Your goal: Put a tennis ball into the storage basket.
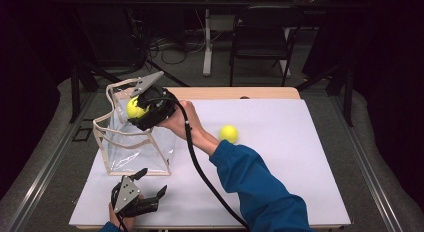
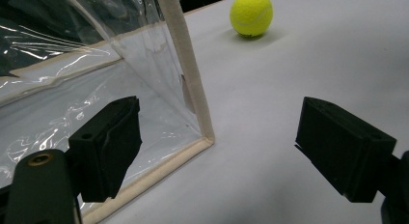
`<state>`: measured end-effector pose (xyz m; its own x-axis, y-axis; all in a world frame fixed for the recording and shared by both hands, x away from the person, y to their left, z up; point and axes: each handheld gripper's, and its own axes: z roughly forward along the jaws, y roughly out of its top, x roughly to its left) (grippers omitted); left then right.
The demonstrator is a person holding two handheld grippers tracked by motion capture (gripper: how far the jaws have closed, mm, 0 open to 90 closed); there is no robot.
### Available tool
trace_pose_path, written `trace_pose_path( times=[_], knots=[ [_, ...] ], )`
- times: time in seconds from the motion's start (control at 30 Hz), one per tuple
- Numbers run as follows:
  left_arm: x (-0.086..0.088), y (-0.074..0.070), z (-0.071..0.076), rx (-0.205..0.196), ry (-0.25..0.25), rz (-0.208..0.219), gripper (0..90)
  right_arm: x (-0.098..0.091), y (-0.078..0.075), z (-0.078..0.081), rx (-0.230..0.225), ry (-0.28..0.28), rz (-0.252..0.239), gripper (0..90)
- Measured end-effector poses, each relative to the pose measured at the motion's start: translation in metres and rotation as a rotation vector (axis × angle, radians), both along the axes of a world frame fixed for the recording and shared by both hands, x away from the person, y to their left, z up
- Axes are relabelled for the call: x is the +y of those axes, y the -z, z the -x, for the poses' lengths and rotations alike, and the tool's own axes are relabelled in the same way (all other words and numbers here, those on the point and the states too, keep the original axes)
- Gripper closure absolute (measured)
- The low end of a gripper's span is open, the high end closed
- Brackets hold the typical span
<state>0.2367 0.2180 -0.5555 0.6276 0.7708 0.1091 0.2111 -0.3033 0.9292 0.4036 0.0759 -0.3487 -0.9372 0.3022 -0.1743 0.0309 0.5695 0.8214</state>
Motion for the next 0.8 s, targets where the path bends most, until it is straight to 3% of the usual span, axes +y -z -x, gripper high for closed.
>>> trace_pose_path(
  times=[0.8],
  knots=[
    [-0.001, 0.000, -0.001, 0.001, 0.004, -0.004, 16.0, 0.008, 0.015, -0.007, 0.096, 0.010, 0.055, 24.8]
  ],
)
